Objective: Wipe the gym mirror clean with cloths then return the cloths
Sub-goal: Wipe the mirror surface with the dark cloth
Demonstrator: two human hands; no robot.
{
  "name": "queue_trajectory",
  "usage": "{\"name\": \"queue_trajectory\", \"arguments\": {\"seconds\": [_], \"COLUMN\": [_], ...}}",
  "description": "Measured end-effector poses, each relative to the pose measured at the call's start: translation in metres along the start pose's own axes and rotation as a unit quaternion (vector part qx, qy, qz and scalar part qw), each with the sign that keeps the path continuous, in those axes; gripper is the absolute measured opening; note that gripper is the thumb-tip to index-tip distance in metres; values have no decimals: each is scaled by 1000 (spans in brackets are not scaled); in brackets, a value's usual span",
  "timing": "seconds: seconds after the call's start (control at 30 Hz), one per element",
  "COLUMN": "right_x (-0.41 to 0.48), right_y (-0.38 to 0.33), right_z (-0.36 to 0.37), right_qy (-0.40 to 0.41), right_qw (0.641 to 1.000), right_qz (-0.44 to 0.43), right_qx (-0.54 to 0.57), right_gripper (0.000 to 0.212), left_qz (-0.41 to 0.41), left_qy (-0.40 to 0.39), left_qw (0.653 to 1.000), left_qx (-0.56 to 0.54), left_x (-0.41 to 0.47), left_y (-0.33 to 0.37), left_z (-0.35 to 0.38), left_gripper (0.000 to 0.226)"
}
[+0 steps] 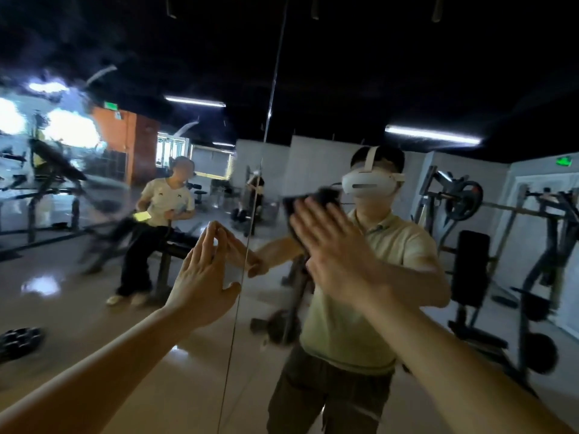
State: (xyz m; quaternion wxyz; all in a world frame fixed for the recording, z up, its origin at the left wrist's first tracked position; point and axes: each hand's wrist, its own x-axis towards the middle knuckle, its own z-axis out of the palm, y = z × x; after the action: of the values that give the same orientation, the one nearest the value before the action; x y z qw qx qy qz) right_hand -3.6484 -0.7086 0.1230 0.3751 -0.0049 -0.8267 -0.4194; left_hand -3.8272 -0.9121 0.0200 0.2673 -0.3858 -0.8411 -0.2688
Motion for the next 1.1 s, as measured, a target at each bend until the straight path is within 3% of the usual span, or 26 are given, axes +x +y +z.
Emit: {"name": "queue_trajectory", "arguments": {"seconds": [0.13, 0.23, 0.3, 0.4, 0.47, 0.5, 0.6, 0.67, 0.77, 0.83, 0.9, 1.0, 1.1], "right_x": [12, 33, 39, 29, 11, 0, -42, -71, -65, -28, 5, 19, -22], "right_y": [63, 15, -43, -126, -137, -129, -82, -47, -34, -66, -117, -196, -205], "right_z": [-25, -16, 6, 39, 49, 50, 43, 34, 28, 33, 46, 68, 74], "right_qy": [72, 124, 110, 24, -27, -27, -18, 3, 94, 134, 120, 49, -19], "right_qw": [955, 925, 944, 995, 999, 999, 990, 959, 854, 806, 844, 958, 992], "right_qz": [287, 359, 304, 85, -19, -18, 137, 283, 512, 576, 520, 271, 97], "right_qx": [8, 37, 59, 36, -24, -38, -21, -11, 16, 30, 51, 76, 82], "right_gripper": [72, 75, 74, 70, 70, 72, 80, 81, 77, 80, 88, 86, 81], "left_qz": [4, 47, 68, 97, 115, 122, 134, 135, 141, 154, 168, 188, 202], "left_qy": [28, 47, 53, 64, 60, 66, 112, 131, 138, 139, 141, 152, 165], "left_qw": [999, 997, 995, 992, 990, 989, 981, 978, 978, 976, 974, 967, 959], "left_qx": [-33, -35, -46, -47, -48, -55, -85, -90, -74, -63, -64, -86, -113], "left_x": [-3, -4, -4, -1, -1, -2, -2, -2, 0, 2, 3, 3, -7], "left_y": [8, -2, -11, -26, -33, -34, -30, -26, -28, -33, -39, -46, -42], "left_z": [10, 10, 10, 11, 13, 15, 24, 28, 31, 31, 29, 26, 32], "left_gripper": [121, 121, 114, 92, 87, 85, 89, 92, 98, 96, 91, 80, 75]}}
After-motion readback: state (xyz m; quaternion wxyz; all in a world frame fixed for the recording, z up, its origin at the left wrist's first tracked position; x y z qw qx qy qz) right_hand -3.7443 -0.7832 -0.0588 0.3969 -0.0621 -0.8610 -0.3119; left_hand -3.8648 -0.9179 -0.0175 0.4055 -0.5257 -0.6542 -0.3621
